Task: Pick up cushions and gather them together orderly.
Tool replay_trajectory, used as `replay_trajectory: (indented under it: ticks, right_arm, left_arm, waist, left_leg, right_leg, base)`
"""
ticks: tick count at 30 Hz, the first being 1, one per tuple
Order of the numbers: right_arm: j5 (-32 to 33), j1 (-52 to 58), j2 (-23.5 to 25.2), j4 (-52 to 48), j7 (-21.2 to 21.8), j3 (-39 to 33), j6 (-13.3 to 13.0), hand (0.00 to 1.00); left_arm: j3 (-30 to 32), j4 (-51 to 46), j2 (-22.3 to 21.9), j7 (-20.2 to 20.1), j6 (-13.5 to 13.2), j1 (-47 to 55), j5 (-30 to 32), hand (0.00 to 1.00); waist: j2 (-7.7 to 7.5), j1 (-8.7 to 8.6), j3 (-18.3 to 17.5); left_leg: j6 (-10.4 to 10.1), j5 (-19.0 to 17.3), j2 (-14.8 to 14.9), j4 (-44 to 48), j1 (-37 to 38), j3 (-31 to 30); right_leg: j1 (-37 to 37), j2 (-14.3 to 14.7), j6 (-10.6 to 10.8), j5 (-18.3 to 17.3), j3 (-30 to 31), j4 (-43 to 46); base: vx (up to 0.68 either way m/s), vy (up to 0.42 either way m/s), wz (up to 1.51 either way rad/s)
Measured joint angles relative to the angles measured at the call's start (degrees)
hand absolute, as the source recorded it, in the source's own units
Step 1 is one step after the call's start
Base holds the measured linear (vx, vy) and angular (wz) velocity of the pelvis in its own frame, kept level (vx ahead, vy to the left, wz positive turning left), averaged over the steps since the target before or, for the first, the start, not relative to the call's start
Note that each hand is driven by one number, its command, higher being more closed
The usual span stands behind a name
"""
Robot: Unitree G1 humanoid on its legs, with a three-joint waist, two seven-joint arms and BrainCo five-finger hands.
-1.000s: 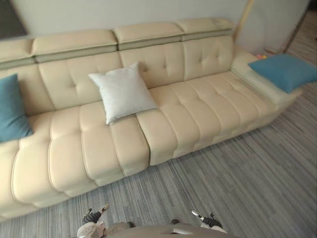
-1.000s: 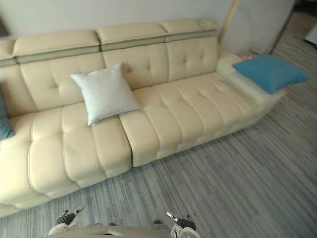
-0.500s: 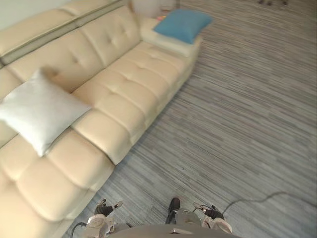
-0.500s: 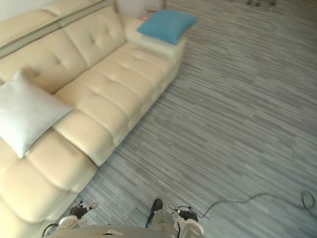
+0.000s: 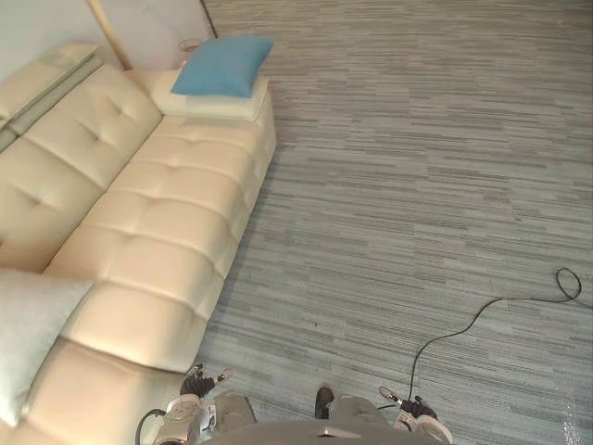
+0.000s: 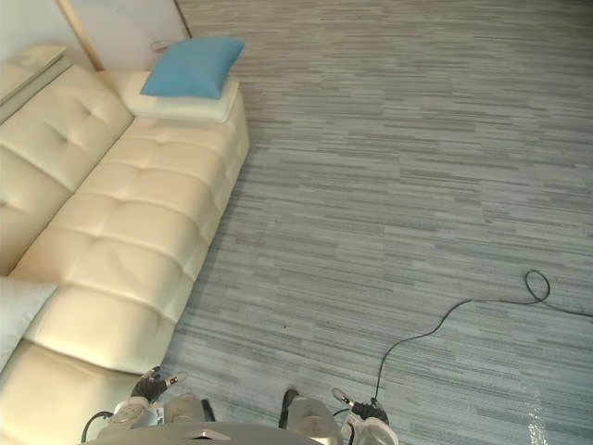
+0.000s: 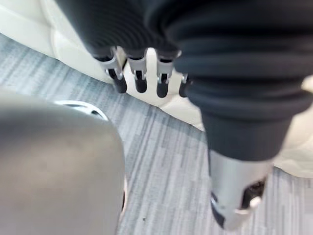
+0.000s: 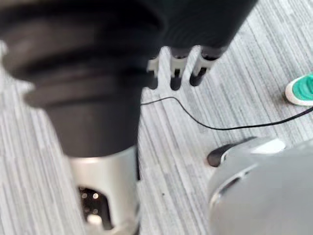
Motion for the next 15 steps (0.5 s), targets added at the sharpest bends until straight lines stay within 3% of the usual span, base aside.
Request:
replay_trajectory:
  ticks: [1, 2, 3, 5, 7, 9, 10, 11, 12, 13, 14, 15]
  right_arm:
    - [0.0, 0.0, 0.4, -0.1, 0.0, 0.2, 0.2, 0.0]
    - [0.0, 0.0, 0.5, -0.2, 0.0, 0.4, 0.2, 0.0]
    - [0.0, 0.0, 0.7, -0.2, 0.0, 0.6, 0.4, 0.0]
    - [0.0, 0.0, 0.7, -0.2, 0.0, 1.2, 0.5, 0.0]
    - [0.0, 0.4, 1.2, -0.1, 0.0, 1.5, 0.7, 0.0]
    - [-0.3, 1.7, 3.0, -0.5, 0.1, 1.6, 0.6, 0.0]
    - [-0.4, 1.7, 3.2, -0.6, 0.2, 1.6, 0.6, 0.0]
    - [-0.7, 1.8, 3.5, -0.7, 0.2, 1.5, 0.6, 0.0]
    - [-0.7, 2.0, 3.5, -1.2, 0.3, 1.5, 0.6, 0.0]
    - [-0.7, 2.0, 3.6, -2.0, 0.5, 1.5, 0.6, 0.0]
    - [-0.7, 1.9, 3.6, -2.4, 0.7, 1.6, 0.5, 0.0]
    - [-0.8, 1.5, 3.2, -2.1, 1.1, 1.6, 0.6, 0.0]
  left_arm:
    - [0.5, -0.7, -0.8, 0.1, 0.0, 0.0, -0.3, 0.0]
    - [0.8, -0.9, -1.1, 0.2, 0.0, 0.0, -0.3, 0.0]
    - [1.5, -1.3, -1.6, 0.4, -0.1, 0.0, -0.3, 0.0]
    - [1.6, -1.3, -1.7, 0.8, -0.1, 0.0, -0.4, 0.0]
    - [2.4, -1.2, -1.7, 1.0, 0.0, 0.2, -0.5, 0.0]
    - [4.6, -0.8, -1.1, 1.3, 0.1, 0.4, -1.7, 0.0]
    - [4.7, -0.7, -0.9, 1.4, 0.1, 0.4, -1.9, 0.0]
    - [3.5, -0.2, 0.0, 1.5, 0.2, 0.4, -2.0, 0.0]
    - [2.2, 0.2, 0.6, 1.5, 0.5, 0.4, -2.1, 0.0]
    - [1.8, 0.8, 0.8, 1.5, 0.6, 0.4, -2.5, 0.0]
    - [1.8, 1.3, 0.8, 1.6, 0.7, 0.4, -2.6, 0.0]
    - [1.7, 1.7, 0.9, 1.6, 0.8, 0.4, -2.6, 0.0]
  waist:
    - [-0.15, 0.57, -0.1]
    - [-0.2, 0.81, -0.1]
    - [-0.31, 1.29, -0.2]
    - [-0.35, 1.53, -0.5]
    - [-1.04, 2.28, -2.2]
    - [-4.73, 3.11, -4.2]
    - [-5.23, 3.37, -4.2]
    - [-5.89, 3.17, -4.1]
    - [-5.83, 2.17, -3.9]
    - [-5.43, 1.68, -3.1]
    - [-5.12, 1.53, -2.8]
    - [-4.83, 1.83, -2.7]
  left_leg:
    - [-0.3, 0.4, -1.9, -9.1, -1.8, -1.9]
    - [-0.2, 1.0, -2.6, -12.4, -2.3, -2.7]
    - [0.1, 3.7, -4.4, -20.3, -2.7, -4.9]
    - [1.4, 7.0, -5.6, -25.0, -3.2, -6.6]
    - [3.2, 11.3, -6.5, -23.2, -3.3, -6.6]
    - [4.6, 6.0, -8.5, -19.7, -0.9, -1.6]
    - [5.0, 5.0, -9.0, -19.6, 0.5, -0.9]
    - [6.1, 3.1, -10.1, -19.6, 4.0, -0.5]
    - [6.9, 1.9, -10.8, -20.0, 7.2, -1.3]
    - [7.3, 1.2, -11.0, -20.3, 9.9, -1.6]
    - [7.6, 0.7, -11.1, -21.9, 13.6, -1.6]
    - [7.7, 0.7, -10.8, -26.4, 19.4, -1.4]
  right_leg:
    - [1.4, 0.2, 0.9, -0.4, 1.6, -1.4]
    - [1.8, 0.2, 1.3, -0.6, 2.3, -1.9]
    - [3.1, 0.0, 2.3, -1.6, 4.0, -2.8]
    - [4.1, -0.2, 3.5, -3.2, 5.9, -3.0]
    - [4.3, -1.3, 5.0, -6.2, 8.6, -1.4]
    - [1.7, -5.6, 8.9, -9.1, 9.8, 8.6]
    - [0.6, -6.2, 9.5, -9.0, 9.9, 12.7]
    - [-3.3, -7.1, 12.9, -6.5, 9.5, 25.8]
    - [-6.1, -8.0, 14.3, -3.5, 8.9, 35.6]
    - [-7.5, -8.4, 14.3, -3.4, 8.1, 41.2]
    - [-9.2, -9.4, 12.7, -4.3, 5.6, 45.3]
    - [-11.1, -10.5, 9.0, -6.4, 1.1, 44.9]
  base:
    - [0.31, 0.085, -0.56]
    - [0.41, 0.142, -0.74]
    - [0.31, 0.133, -0.5]
    - [0.38, 0.205, -0.64]
    - [0.46, 0.284, -0.77]
    - [0.67, 0.365, -0.78]
    - [0.52, 0.271, -0.53]
    - [0.51, 0.251, -0.12]
    - [0.5, 0.224, 0.14]
    - [0.48, 0.16, 0.29]
    - [0.56, 0.119, 0.11]
    - [0.54, 0.094, 0.02]
